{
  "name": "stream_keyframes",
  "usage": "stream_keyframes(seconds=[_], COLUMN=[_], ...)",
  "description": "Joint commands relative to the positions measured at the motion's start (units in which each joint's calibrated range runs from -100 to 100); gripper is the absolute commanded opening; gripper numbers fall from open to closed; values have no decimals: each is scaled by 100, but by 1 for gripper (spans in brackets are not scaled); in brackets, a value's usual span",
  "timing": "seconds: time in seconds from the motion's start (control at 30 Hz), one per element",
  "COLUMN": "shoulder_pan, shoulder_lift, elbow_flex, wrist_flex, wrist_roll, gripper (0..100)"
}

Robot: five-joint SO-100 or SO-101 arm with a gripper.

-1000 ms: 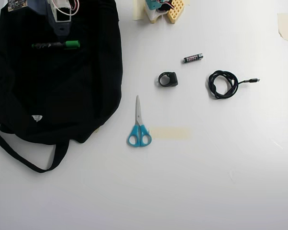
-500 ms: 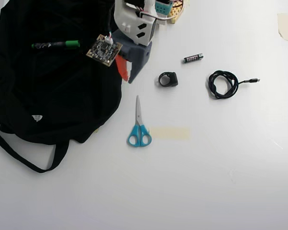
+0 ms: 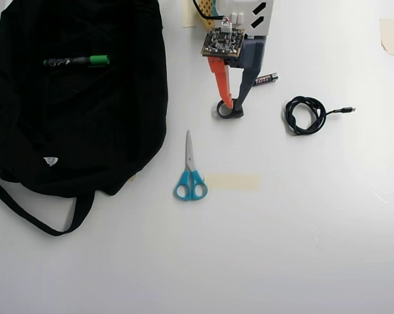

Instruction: Put the green marker into the black bag

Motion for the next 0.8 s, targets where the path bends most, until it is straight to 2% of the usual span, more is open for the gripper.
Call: stream_keyframes(seconds=[0.0,0.23,0.47,0.77], shoulder_pan=[-53,-135,-329,-322], shoulder_lift=[-965,-2019,-2974,-5073], elbow_flex=[1003,2396,3357,5235], wrist_flex=[-859,-1651,-1686,-1961], wrist_roll=[37,48,299,483], gripper=[2,2,2,2])
